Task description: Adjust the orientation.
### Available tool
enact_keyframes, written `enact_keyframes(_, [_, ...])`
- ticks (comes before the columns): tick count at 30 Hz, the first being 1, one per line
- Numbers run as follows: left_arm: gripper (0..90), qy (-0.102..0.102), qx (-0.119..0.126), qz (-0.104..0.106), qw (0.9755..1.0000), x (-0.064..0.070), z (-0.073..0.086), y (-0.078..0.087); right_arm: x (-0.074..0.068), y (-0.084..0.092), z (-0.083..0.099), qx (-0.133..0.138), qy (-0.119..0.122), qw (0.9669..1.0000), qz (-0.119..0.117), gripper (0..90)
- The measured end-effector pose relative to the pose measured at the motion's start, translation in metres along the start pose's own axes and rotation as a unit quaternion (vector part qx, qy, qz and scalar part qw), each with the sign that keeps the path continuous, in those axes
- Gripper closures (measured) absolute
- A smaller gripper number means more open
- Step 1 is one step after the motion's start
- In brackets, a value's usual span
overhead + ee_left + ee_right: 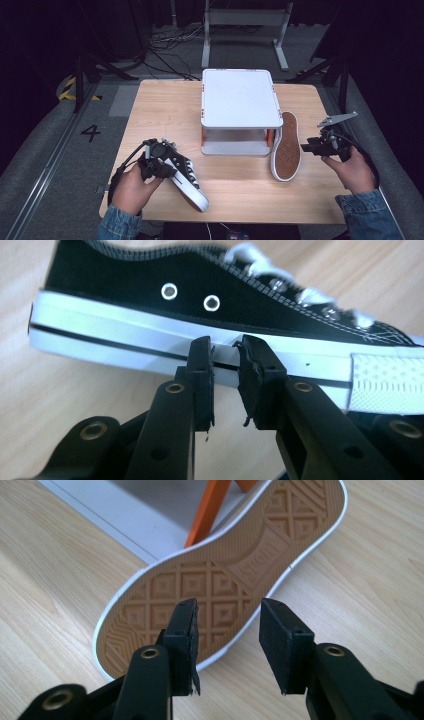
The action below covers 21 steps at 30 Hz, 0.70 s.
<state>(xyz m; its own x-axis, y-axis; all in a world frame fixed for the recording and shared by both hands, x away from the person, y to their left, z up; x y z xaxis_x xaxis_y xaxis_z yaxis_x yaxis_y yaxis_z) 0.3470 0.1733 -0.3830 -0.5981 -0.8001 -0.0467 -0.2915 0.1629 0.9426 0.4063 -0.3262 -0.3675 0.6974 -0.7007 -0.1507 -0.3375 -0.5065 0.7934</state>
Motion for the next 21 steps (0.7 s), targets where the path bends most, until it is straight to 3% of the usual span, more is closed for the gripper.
enact_keyframes(3, [74.2, 0.012, -0.015, -0.002, 0.9998, -0.004, 0.011, 0.004, -0.002, -0.003, -0.006, -0.001, 0.007, 1.0, -0.003, 60.2])
enact_keyframes(10, [56.3, 0.019, -0.065, -0.03, 0.9972, -0.014, 0.024, 0.006, -0.004, -0.012, -0.011, -0.007, 0.015, 0.9998, -0.01, 59.1])
enact_keyframes(12, [53.4, 0.03, -0.093, -0.012, 0.9952, -0.018, 0.029, 0.002, -0.004, -0.011, -0.012, -0.006, 0.015, 0.9998, -0.011, 58.6])
enact_keyframes(14, [59.1, 0.028, -0.109, -0.002, 0.9937, -0.021, 0.033, -0.001, -0.004, -0.011, -0.011, -0.006, 0.015, 0.9998, -0.009, 58.5])
enact_keyframes(16, [59.3, 0.025, -0.137, -0.005, 0.9903, -0.023, 0.037, -0.007, -0.004, -0.011, -0.011, -0.006, 0.014, 0.9998, -0.011, 58.4])
enact_keyframes(18, [59.3, 0.005, -0.171, -0.021, 0.985, -0.022, 0.042, -0.016, -0.005, -0.012, -0.012, -0.006, 0.016, 0.9998, -0.013, 58.1])
enact_keyframes(19, [59.2, -0.004, -0.174, -0.022, 0.9846, -0.022, 0.043, -0.019, -0.005, -0.012, -0.012, -0.006, 0.017, 0.9997, -0.014, 58.0])
enact_keyframes(21, [57.5, -0.002, -0.154, -0.01, 0.9881, -0.025, 0.044, -0.015, -0.006, -0.013, -0.012, -0.005, 0.017, 0.9997, -0.016, 57.5])
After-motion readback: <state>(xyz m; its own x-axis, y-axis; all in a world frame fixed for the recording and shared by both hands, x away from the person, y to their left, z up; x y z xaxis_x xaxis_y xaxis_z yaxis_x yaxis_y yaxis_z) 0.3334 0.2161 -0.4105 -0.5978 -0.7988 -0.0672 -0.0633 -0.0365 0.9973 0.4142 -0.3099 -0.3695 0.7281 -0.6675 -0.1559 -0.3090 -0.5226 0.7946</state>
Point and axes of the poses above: each handheld gripper's, and its own axes: y roughly backward along the jaws, z roughly out of its underside, x roughly to its right, the point moved 1 cm from there along -y, roughly forward along the jaws, and after that the axes turned 11 degrees about -z, right-handed, at the moved point
